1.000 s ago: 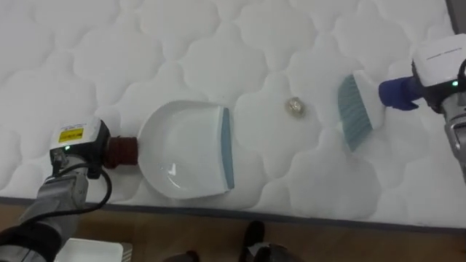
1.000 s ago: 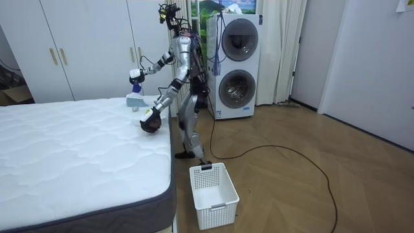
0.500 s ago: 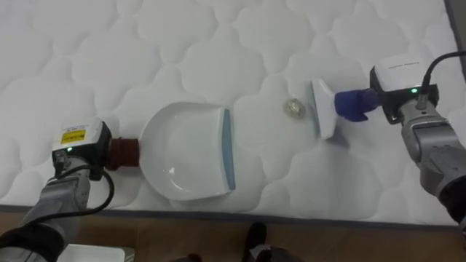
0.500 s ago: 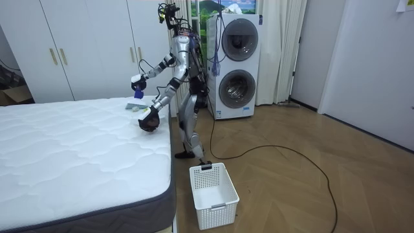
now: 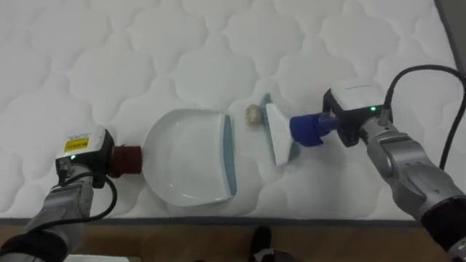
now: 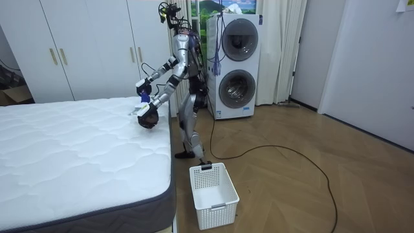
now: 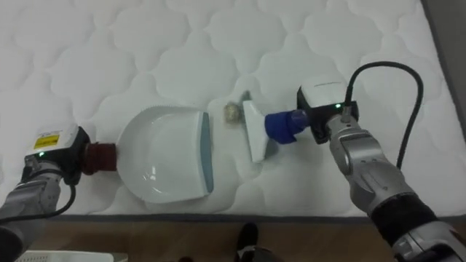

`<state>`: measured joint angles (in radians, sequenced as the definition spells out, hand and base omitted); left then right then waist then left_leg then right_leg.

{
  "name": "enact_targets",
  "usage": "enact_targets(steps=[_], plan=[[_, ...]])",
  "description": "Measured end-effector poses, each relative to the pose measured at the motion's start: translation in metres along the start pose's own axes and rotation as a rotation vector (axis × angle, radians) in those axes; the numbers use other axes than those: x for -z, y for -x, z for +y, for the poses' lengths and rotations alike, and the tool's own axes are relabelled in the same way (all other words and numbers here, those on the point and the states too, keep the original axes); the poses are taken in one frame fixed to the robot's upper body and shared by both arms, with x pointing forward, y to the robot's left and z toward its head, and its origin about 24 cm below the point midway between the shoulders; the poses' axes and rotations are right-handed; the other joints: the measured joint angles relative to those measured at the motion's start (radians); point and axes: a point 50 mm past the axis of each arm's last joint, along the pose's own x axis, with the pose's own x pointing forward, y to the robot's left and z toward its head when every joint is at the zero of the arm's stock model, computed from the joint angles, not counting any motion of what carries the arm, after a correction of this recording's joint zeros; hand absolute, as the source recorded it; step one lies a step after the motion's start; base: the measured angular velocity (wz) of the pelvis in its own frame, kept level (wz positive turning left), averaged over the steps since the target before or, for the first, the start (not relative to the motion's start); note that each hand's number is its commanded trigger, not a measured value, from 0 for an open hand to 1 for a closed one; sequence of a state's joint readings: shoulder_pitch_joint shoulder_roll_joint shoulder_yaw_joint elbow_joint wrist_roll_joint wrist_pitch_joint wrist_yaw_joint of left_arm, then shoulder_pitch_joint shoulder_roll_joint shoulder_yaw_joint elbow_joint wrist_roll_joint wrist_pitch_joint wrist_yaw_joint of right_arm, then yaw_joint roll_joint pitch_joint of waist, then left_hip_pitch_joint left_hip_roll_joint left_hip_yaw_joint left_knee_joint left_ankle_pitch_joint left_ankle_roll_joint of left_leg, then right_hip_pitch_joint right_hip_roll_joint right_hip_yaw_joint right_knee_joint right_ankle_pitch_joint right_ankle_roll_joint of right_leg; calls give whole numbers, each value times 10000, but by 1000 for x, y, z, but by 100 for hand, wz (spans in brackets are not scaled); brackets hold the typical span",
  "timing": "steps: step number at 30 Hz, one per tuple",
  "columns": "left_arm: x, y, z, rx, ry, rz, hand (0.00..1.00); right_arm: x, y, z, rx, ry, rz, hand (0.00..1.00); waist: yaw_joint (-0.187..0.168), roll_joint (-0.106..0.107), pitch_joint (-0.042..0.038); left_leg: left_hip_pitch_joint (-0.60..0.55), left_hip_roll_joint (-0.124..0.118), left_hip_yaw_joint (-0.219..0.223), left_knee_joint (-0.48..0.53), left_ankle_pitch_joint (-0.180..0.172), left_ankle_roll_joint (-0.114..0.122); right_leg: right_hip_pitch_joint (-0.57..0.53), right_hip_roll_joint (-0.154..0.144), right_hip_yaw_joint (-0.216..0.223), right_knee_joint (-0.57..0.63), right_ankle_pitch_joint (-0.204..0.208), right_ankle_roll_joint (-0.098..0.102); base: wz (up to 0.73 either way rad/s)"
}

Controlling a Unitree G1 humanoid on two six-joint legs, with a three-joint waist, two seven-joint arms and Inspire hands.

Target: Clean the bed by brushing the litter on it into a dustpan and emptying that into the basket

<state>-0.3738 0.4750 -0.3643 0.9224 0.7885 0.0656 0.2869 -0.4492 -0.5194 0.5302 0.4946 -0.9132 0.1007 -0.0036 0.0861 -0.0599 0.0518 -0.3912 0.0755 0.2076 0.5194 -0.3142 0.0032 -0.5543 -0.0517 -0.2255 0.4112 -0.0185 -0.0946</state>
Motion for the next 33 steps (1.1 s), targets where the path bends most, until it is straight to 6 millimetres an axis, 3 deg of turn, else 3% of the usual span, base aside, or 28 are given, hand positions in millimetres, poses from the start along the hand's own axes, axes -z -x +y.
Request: enact_targets(steps=[7, 19, 27, 33], plan=[[2, 2, 0, -176, -315, -224, 100, -22, 2, -20, 452, -128, -1173, 100, 86, -83, -55, -7, 10, 8, -33, 1, -2, -83, -4, -93, 12, -3, -5, 0], [1, 4, -2, -314, -228, -361, 100, -52, 7, -27, 263, -810, -2925, 100, 65, -94, -64, -367, 3, -198, 282, -2, 4, -225, -86, -222, 90, 8, -23, 5], [5, 13, -18, 22, -126, -420, 100, -76, 14, -26, -465, -1952, -4489, 100, 60, -91, -66, -315, -21, -179, 281, -2, 5, -243, -137, -230, 192, -21, -50, 0], [6, 15, -23, 209, -81, -510, 100, -83, 18, -31, -461, -2386, -5052, 100, 59, -110, -78, -331, -39, -180, 341, -3, 7, -249, -165, -226, 245, -21, -51, 0]])
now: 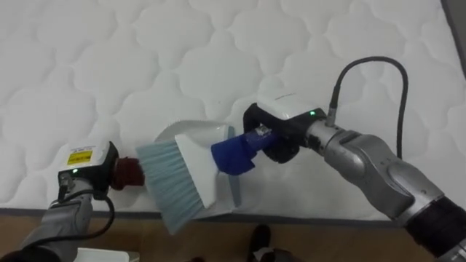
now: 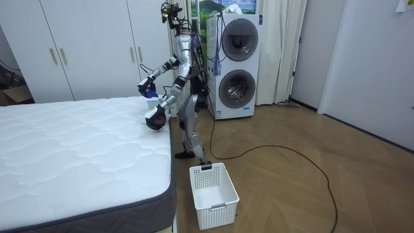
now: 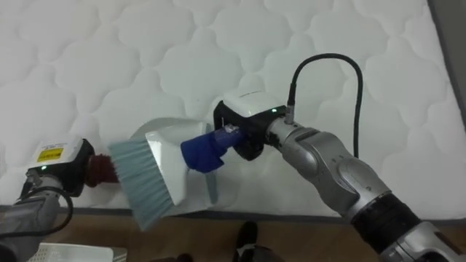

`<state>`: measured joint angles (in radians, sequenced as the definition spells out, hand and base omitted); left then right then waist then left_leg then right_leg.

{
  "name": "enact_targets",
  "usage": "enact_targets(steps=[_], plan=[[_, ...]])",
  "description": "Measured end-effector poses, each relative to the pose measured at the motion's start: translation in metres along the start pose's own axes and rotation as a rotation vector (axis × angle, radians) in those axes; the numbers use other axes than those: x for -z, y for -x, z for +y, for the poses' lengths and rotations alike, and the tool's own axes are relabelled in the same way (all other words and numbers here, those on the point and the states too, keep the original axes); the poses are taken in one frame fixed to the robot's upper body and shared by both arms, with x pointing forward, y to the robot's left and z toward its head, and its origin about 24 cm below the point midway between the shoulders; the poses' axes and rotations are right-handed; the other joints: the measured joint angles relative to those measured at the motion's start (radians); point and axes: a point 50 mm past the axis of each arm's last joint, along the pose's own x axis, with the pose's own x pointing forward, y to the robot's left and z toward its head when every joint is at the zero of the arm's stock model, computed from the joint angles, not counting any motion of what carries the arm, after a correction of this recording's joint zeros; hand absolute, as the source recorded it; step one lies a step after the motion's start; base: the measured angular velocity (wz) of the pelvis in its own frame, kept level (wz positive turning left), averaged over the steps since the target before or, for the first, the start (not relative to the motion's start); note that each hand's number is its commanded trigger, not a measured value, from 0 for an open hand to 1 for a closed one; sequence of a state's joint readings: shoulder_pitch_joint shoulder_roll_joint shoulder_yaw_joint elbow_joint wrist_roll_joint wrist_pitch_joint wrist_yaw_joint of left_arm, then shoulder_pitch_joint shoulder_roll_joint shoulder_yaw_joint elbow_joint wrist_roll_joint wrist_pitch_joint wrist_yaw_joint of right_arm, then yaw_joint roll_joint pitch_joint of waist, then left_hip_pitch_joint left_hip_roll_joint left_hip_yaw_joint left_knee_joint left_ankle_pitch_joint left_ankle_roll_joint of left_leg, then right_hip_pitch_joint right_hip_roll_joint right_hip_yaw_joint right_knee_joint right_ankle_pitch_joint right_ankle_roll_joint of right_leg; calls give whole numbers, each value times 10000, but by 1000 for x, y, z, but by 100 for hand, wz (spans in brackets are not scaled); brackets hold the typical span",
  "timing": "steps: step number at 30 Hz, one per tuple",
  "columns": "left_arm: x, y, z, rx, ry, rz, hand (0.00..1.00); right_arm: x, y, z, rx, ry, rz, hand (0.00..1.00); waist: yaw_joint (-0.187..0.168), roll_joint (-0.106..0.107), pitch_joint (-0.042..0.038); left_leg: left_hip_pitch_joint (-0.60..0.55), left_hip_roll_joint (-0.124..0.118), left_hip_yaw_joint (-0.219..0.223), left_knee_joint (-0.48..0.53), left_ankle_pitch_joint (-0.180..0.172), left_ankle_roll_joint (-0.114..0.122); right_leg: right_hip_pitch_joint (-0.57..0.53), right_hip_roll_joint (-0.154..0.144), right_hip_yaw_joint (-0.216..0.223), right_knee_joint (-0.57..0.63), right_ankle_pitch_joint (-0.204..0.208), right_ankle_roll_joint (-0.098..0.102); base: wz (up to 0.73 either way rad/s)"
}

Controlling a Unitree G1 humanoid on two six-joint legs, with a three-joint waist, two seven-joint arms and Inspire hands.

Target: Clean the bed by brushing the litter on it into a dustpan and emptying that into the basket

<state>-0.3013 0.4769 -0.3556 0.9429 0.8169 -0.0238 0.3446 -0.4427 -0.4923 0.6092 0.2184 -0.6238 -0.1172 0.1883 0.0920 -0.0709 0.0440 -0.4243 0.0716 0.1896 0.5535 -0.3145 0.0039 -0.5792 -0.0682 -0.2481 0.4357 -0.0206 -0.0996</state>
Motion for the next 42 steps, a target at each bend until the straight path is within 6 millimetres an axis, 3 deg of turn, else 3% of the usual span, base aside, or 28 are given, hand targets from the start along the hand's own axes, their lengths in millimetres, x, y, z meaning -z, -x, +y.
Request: enact_targets(steps=[8, 13, 17, 21, 22, 23, 24, 27, 30, 35, 39, 42], plan=[[-1, 0, 0, -14, 16, -95, 100, 4, 2, 6, -137, -285, 31, 100, -11, 12, -12, 1, 31, 0, 31, -2, 3, 22, 19, 4, -12, 4, -8, 0], [-1, 1, -2, 22, 126, -109, 100, 25, 6, 13, -201, -1203, 821, 100, -64, 21, -27, 288, 24, 20, -16, -3, 5, 296, -37, 6, -42, 5, -3, 0], [-8, 6, -10, 70, 705, -229, 100, 49, 17, 13, 785, -2729, 1697, 100, -99, 36, -30, 556, 8, 24, -129, -7, 12, 573, -17, 64, -76, -15, 29, 1], [-18, 12, -22, 213, 1324, -448, 100, 77, 43, 32, 1851, -5058, 3073, 100, -124, 180, -141, 1138, -14, 30, -639, 25, 10, 1155, 162, 139, -557, 63, 116, 2], [-17, 14, -24, 235, 1416, -416, 100, 81, 48, 35, 2014, -5390, 3288, 90, -170, 204, -154, 1245, -16, 33, -713, 28, 4, 1255, 175, 145, -618, 71, 122, -3], [-16, 18, -27, 238, 1490, -357, 100, 88, 57, 43, 2336, -6047, 3728, 57, -286, 261, -196, 1427, -25, 20, -843, 41, 4, 1408, 181, 126, -668, 56, 146, 0], [-14, 21, -30, 175, 1571, -287, 100, 94, 65, 51, 2612, -6610, 4173, 0, -375, 309, -245, 1635, -66, 15, -1036, 89, 11, 1577, 166, 111, -735, 36, 178, 3], [-10, 31, -38, 172, 2155, 83, 100, 105, 87, 73, 3264, -8060, 5280, 0, -576, 405, -314, 2337, -152, -9, -1653, 236, 1, 2124, 175, 87, -998, -21, 256, 1], [-4, 36, -36, -234, 2806, 451, 100, 110, 102, 84, 4190, -9463, 5916, 0, -688, 416, -323, 2719, -150, 0, -2032, 391, -39, 2462, 198, 65, -1285, -16, 264, -5], [-5, 42, -37, -629, 3714, 801, 100, 117, 111, 90, 5612, -11033, 6515, 0, -745, 441, -347, 3458, -115, 12, -2582, 451, -95, 3014, 405, 101, -1480, -136, 307, -4], [-9, 47, -31, -1127, 4242, 781, 100, 118, 121, 94, 6869, -12512, 6786, 0, -721, 474, -451, 3983, -105, -14, -2888, 484, -119, 3432, 432, -3, -1627, -231, 371, 1], [-10, 50, -27, -1388, 4354, 657, 100, 116, 125, 94, 7666, -13237, 6790, 0, -650, 458, -461, 4328, -104, -23, -3012, 484, -119, 3747, 440, -39, -1654, -299, 430, 0]])
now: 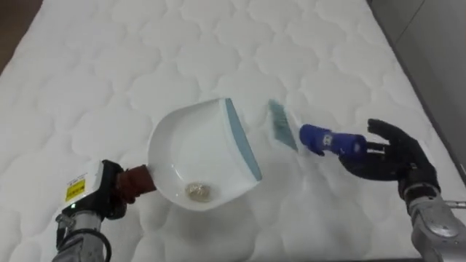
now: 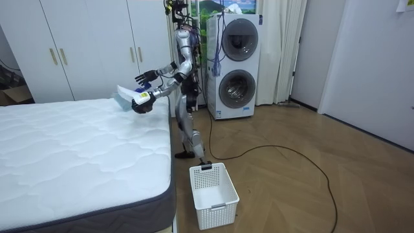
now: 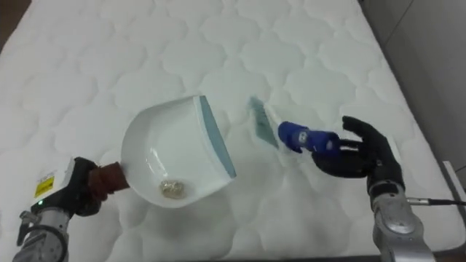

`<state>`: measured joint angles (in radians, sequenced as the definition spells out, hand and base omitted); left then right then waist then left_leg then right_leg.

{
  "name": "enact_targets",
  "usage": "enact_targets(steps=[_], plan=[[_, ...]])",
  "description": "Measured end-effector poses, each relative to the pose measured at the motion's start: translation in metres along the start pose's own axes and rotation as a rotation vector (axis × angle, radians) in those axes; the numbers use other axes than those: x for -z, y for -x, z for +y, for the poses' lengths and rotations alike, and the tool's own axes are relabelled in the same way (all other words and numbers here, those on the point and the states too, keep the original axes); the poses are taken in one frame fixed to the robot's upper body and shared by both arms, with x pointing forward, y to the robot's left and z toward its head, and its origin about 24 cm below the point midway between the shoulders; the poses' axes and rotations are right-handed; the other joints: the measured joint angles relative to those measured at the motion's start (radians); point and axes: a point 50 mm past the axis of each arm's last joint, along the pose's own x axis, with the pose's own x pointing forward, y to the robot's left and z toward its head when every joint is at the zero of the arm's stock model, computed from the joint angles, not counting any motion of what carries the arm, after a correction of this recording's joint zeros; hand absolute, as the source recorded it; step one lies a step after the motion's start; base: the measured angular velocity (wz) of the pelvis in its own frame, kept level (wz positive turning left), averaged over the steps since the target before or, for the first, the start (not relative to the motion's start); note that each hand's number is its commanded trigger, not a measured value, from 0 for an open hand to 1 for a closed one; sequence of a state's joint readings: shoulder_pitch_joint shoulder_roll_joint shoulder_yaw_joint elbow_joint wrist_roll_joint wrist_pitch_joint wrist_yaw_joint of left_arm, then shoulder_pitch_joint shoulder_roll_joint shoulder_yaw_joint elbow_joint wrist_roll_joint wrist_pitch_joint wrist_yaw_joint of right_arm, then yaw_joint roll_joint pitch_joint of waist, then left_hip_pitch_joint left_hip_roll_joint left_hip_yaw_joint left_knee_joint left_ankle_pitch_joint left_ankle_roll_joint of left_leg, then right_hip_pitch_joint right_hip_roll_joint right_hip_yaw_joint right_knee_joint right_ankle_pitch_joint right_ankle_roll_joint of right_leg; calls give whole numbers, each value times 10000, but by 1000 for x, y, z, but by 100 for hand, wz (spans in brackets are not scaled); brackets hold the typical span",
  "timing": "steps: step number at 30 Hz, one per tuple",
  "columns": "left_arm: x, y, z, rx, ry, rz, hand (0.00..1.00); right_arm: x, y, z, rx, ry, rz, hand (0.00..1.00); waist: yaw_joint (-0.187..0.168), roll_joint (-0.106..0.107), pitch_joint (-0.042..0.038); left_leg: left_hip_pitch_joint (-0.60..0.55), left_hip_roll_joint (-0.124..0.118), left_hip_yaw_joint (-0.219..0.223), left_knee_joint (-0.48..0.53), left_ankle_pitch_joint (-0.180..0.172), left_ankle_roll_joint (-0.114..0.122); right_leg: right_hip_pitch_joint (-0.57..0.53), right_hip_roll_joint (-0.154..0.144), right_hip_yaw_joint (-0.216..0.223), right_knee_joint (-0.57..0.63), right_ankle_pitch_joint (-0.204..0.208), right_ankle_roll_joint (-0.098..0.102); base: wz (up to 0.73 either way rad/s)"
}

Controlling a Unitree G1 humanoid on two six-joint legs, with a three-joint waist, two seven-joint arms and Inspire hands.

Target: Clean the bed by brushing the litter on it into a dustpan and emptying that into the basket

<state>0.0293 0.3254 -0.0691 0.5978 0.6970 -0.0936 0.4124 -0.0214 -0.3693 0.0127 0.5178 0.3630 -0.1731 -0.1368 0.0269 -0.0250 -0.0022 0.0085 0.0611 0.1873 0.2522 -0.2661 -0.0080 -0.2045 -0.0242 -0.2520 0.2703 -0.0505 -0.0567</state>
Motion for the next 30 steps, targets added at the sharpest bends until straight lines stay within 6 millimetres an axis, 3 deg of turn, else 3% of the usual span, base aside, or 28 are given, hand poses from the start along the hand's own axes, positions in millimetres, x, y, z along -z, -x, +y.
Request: enact_targets(steps=[8, 10, 16, 18, 19, 21, 22, 23, 24, 25, 27, 30], plan=[[12, 10, 6, -451, 580, 629, 100, -2, 3, 14, 99, -686, -176, 0, 107, -14, -44, 525, 139, -294, -139, -9, -23, 698, 92, -237, -213, -97, -5, 13], [14, 12, 6, -583, 923, 866, 100, -4, 3, 15, 127, -729, -258, 0, 278, 27, -31, 527, 150, -361, -133, -1, -47, 751, 99, -286, -211, -114, -31, 13], [11, 18, 5, -921, 1587, 901, 100, -4, 3, 14, 504, -744, -271, 0, 600, 62, -21, 315, 245, -995, 130, -55, -201, 1011, 24, -998, -112, -461, -93, 40], [7, 17, 6, -995, 1882, 769, 100, -4, 3, 14, 598, -646, -284, 0, 586, 63, -19, -13, 346, -889, 519, -58, -289, 1034, -138, -1595, 69, -678, -134, 74], [7, 17, 6, -1000, 1941, 772, 100, -4, 3, 14, 623, -584, -295, 0, 548, 64, -19, -96, 386, -719, 623, -55, -294, 1037, -241, -1742, 144, -759, -136, 87], [5, 17, 5, -1074, 2245, 808, 100, -5, 3, 13, 797, -275, -389, 0, 373, 91, 16, -564, 734, 704, 1118, -47, -297, 1126, -500, -2530, 369, -1058, -139, 105], [4, 17, 5, -1078, 2283, 783, 100, -5, 3, 13, 887, -254, -395, 0, 316, 102, 31, -629, 860, 1159, 1208, -44, -298, 1180, -548, -2739, 409, -1137, -131, 111], [3, 17, 4, -1090, 2332, 735, 100, -5, 3, 12, 1029, -268, -421, 0, 314, 88, 36, -714, 1058, 1920, 1315, 30, -289, 1225, -682, -3090, 458, -1293, -116, 109], [2, 17, 4, -1094, 2369, 718, 100, -7, 3, 11, 1098, -184, -547, 0, 224, 96, 50, -792, 1171, 2356, 1332, 134, -261, 1346, -841, -3628, 474, -1421, -114, 107], [1, 17, 4, -1111, 2390, 705, 100, -7, 3, 11, 1112, -112, -616, 0, 151, 110, 52, -867, 1225, 2559, 1371, 192, -244, 1419, -901, -3936, 441, -1460, -122, 121], [-4, 14, 7, -1286, 2829, 574, 100, -11, 3, 8, 1271, -209, -822, 0, -152, 149, 91, -1137, 1357, 3369, 1391, 503, -69, 1552, -1148, -5014, 385, -1533, -103, 127], [-5, 13, 9, -1470, 3385, 553, 100, -11, 2, 7, 1339, -250, -847, 0, -178, 122, 112, -1307, 1174, 3502, 956, 912, 106, 1709, -1314, -5784, 252, -1506, -64, 85]])
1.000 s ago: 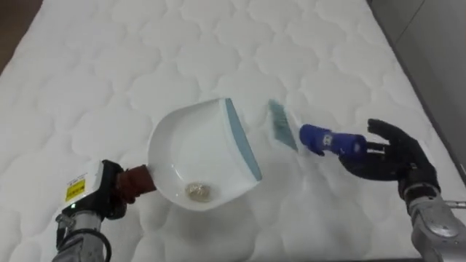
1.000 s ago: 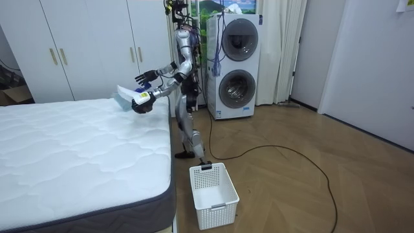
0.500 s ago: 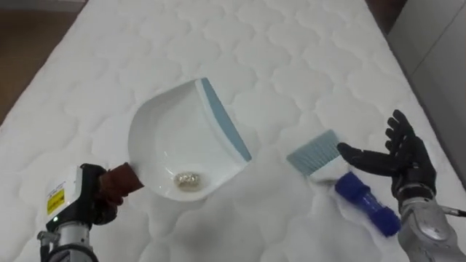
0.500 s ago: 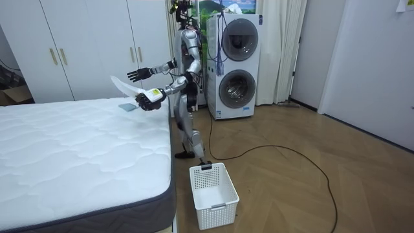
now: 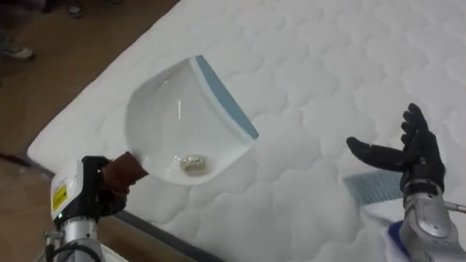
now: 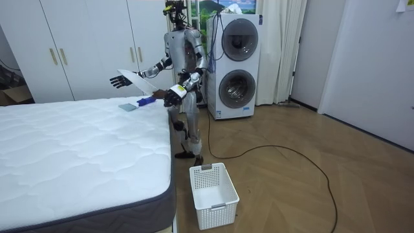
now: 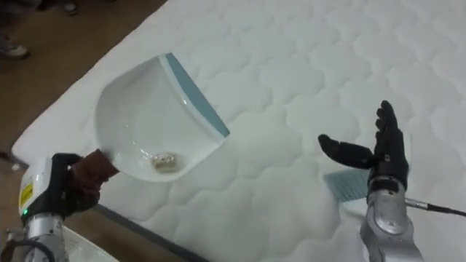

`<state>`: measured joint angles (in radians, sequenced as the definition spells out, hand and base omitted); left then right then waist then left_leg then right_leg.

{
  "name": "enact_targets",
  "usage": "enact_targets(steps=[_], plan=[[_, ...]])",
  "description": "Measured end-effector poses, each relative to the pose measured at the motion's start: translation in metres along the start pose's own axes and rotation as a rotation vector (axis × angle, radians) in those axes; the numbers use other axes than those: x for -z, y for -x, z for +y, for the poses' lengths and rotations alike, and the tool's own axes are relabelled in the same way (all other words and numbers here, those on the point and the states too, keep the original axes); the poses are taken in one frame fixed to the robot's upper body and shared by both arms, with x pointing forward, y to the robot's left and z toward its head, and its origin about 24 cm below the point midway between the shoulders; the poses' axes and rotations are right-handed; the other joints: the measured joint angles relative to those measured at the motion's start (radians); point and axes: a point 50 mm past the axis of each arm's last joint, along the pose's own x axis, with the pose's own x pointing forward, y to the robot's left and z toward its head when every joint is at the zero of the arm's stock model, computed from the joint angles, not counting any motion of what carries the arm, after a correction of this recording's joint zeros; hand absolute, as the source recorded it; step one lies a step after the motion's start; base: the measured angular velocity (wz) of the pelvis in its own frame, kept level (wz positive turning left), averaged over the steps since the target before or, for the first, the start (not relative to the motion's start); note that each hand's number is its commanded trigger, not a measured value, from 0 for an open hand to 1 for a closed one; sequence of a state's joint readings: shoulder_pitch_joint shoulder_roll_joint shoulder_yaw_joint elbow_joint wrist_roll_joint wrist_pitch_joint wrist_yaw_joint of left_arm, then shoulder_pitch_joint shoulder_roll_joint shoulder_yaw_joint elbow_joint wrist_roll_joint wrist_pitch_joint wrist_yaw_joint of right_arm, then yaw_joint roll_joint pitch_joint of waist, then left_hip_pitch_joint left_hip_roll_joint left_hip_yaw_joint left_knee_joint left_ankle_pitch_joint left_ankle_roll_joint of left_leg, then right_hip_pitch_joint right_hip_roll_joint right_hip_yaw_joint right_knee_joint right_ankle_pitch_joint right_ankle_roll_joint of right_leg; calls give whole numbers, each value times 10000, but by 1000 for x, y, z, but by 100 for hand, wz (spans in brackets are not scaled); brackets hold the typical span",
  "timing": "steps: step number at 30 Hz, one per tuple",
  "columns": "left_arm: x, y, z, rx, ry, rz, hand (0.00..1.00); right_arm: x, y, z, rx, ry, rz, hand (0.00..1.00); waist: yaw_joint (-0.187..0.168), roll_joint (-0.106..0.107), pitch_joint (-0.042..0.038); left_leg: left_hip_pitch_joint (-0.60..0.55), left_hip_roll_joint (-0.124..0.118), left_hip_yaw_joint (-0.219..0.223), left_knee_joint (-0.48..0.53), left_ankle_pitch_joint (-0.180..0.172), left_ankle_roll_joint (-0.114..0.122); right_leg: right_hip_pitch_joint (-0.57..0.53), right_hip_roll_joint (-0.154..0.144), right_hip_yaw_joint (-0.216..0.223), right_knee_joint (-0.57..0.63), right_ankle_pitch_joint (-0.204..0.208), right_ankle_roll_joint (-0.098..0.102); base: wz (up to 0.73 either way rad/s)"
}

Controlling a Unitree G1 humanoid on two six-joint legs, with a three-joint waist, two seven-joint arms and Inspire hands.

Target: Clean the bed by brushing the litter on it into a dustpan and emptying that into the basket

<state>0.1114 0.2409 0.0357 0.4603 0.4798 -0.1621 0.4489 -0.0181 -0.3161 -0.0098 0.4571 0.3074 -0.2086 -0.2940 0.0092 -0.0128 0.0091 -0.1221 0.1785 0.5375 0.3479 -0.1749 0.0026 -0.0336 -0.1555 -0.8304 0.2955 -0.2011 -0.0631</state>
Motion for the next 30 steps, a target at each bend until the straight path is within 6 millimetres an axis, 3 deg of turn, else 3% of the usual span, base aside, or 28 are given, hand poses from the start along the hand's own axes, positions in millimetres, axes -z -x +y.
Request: enact_targets(steps=[3, 5, 8, 10, 11, 12, 13, 15, 16, 17, 18, 20, 21, 22, 23, 24, 25, 26, 30], plan=[[0, 0, 1, -120, 121, 7, 100, 1, 1, 1, -5, 19, 11, 0, 6, -12, 13, -150, -17, -202, -32, 62, 52, 249, -17, -557, -161, -1, 132, 58], [-1, 0, 1, -154, 113, -2, 100, 1, 1, 1, -16, 21, 32, 0, 221, -8, 7, -262, -67, -405, -44, 39, 55, 296, -36, -788, -218, 36, 208, 37], [-1, 1, -1, -113, 161, 33, 100, 3, 2, 2, 151, -21, 75, 0, 306, 17, -4, -336, -352, -986, -102, 102, 175, 401, -184, -772, 58, 95, 195, 47], [-3, 1, -3, -83, 237, -3, 100, 4, 4, 5, 231, -116, 146, 0, 171, 33, -11, -418, -602, -1509, -110, 192, 346, 420, -157, 121, 219, 65, 259, 83], [-5, 2, -6, -21, 328, -25, 100, 7, 6, 5, 321, -106, 207, 0, 114, 51, -15, -473, -837, -1960, -111, 246, 443, 413, -138, 802, 332, 1, 368, 118], [-7, 3, -9, 70, 400, -98, 100, 8, 11, 5, 400, 129, 131, 0, -78, 89, -42, -663, -1191, -2763, -103, 320, 530, 406, -10, 1453, 352, -69, 491, 132], [-10, 3, -11, 136, 413, -199, 100, 9, 15, 4, 416, 170, 98, 0, -175, 107, -43, -781, -1406, -3189, -100, 382, 588, 359, 85, 1849, 354, -101, 548, 159], [-17, 4, -18, 529, 421, -517, 100, 12, 21, 3, 450, 454, 118, 0, -464, 139, -34, -964, -2290, -5078, -97, 683, 833, 84, 441, 3944, 471, -167, 644, 150], [-18, 5, -19, 663, 429, -539, 100, 14, 22, 2, 462, 532, 149, 0, -487, 141, -35, -955, -2510, -5649, -103, 698, 881, 53, 535, 4449, 517, -212, 631, 126], [-18, 6, -22, 906, 476, -557, 100, 16, 25, 2, 486, 627, 192, 0, -498, 120, -44, -904, -3014, -6888, -196, 807, 880, -69, 866, 5274, 409, -300, 579, 119], [-18, 5, -22, 983, 432, -595, 100, 17, 27, 3, 452, 867, 164, 0, -530, 98, -47, -840, -3310, -7857, -396, 1028, 827, -214, 1256, 5868, 100, -282, 545, 122], [-18, 4, -20, 1083, 323, -656, 100, 19, 28, 3, 505, 1221, 88, 0, -584, -18, -53, -705, -3650, -8960, -812, 1430, 682, -541, 1667, 6608, -310, -60, 345, 136], [-19, 4, -21, 1175, 280, -706, 100, 18, 29, 2, 671, 1317, 32, 0, -646, -103, -41, -788, -3708, -8963, -765, 1627, 668, -555, 1730, 6714, -371, 224, 305, 134], [-19, 4, -21, 1228, 265, -719, 100, 18, 29, 2, 768, 1317, 33, 0, -597, -175, -28, -869, -3657, -8552, -603, 1645, 629, -535, 1626, 6513, -365, 427, 165, 113], [-19, 5, -24, 1444, 257, -738, 100, 19, 29, 0, 939, 1299, 61, 0, -545, -116, -38, -1208, -3060, -7172, 224, 1213, 782, -494, 1465, 5750, -294, 353, 109, 56], [-18, 6, -24, 1530, 205, -740, 100, 19, 29, 3, 831, 1243, 80, 0, -241, -86, -20, -1280, -2478, -6222, 994, 398, 642, -482, 1451, 5487, -162, 246, 115, 45], [-17, 6, -23, 1568, 187, -727, 100, 19, 30, 5, 692, 1223, 86, 0, -202, -39, -10, -1287, -2219, -5968, 1215, 67, 554, -451, 1449, 5293, -122, 200, 125, 38], [-18, 5, -23, 1696, 103, -817, 100, 20, 30, 9, 439, 1194, 109, 0, -207, 32, 72, -1405, -2011, -5699, 1378, -248, 382, -410, 1430, 5100, 77, 49, 178, 45], [-19, 6, -25, 1976, 42, -891, 100, 22, 32, 15, -300, 1444, 143, 0, -47, -7, 64, -1443, -2659, -6309, 1088, -116, 573, -750, 1381, 5934, 583, -197, 292, 47]])
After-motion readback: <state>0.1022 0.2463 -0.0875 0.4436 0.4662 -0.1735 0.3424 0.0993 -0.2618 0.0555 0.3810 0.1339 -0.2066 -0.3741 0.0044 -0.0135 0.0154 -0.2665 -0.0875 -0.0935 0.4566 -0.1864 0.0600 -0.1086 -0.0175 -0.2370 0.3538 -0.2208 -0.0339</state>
